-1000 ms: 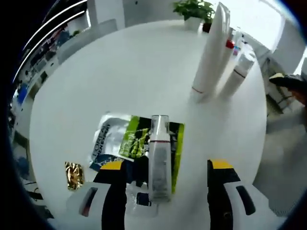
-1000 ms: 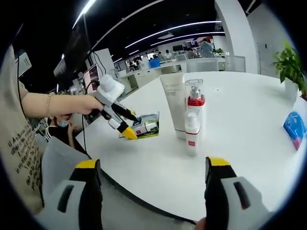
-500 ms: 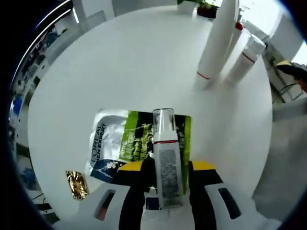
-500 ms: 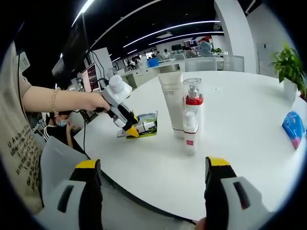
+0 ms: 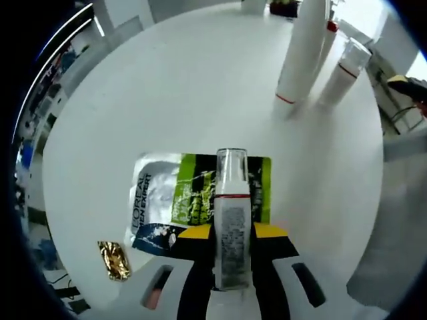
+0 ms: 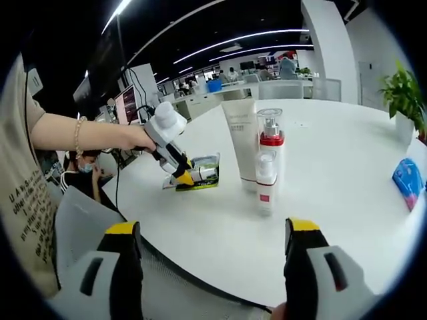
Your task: Arrange the skincare products in the storage area until every visible bottle or jar stands upright without overlapping.
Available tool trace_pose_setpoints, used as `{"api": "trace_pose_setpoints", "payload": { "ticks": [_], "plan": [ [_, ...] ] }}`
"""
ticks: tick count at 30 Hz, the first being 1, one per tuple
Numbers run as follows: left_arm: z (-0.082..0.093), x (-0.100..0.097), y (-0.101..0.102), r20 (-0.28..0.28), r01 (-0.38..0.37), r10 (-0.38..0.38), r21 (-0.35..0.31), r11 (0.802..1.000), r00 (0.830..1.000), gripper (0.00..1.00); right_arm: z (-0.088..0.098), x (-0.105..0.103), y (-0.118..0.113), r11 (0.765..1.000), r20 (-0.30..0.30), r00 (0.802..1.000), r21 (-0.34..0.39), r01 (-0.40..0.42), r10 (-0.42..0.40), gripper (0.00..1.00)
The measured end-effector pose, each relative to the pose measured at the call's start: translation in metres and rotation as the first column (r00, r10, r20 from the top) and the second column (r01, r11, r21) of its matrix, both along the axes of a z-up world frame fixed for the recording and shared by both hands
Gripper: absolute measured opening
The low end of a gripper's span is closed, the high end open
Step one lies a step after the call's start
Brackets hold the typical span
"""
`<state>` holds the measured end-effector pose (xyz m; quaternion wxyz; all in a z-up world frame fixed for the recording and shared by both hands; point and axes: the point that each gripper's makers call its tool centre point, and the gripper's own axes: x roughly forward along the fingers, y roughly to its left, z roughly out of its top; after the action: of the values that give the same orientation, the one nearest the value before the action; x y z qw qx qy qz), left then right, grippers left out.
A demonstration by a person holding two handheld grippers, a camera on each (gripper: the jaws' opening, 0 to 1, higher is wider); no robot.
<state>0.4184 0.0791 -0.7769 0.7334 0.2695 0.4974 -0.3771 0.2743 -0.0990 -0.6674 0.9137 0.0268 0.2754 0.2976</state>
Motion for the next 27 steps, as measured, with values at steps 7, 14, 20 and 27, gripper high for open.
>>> {"api": "trace_pose_setpoints", "payload": {
  "ticks": [7, 14, 20, 27],
  "plan": [
    [0.0, -0.002, 0.0, -0.004, -0.054, 0.054, -0.029, 0.998, 0.999, 0.16, 0.001, 0.0, -0.001, 1.0, 0.003, 1.0, -0.001, 0.001, -0.001, 0.89],
    [0.004, -0.007, -0.003, -0.04, -0.154, 0.15, -0.13, 0.979, 0.988, 0.16, 0.002, 0.0, -0.001, 1.0, 0.009, 1.0, -0.002, 0.003, -0.003, 0.89],
    [0.011, -0.018, -0.01, -0.084, -0.229, 0.216, -0.22, 0.948, 0.973, 0.16, 0.002, 0.0, 0.0, 1.0, 0.008, 1.0, -0.002, 0.0, 0.0, 0.88],
    [0.035, -0.034, -0.029, -0.101, -0.238, 0.216, -0.381, 0.893, 0.971, 0.16, 0.006, 0.001, 0.001, 1.0, 0.018, 1.0, 0.023, 0.002, -0.002, 0.88]
  ]
}}
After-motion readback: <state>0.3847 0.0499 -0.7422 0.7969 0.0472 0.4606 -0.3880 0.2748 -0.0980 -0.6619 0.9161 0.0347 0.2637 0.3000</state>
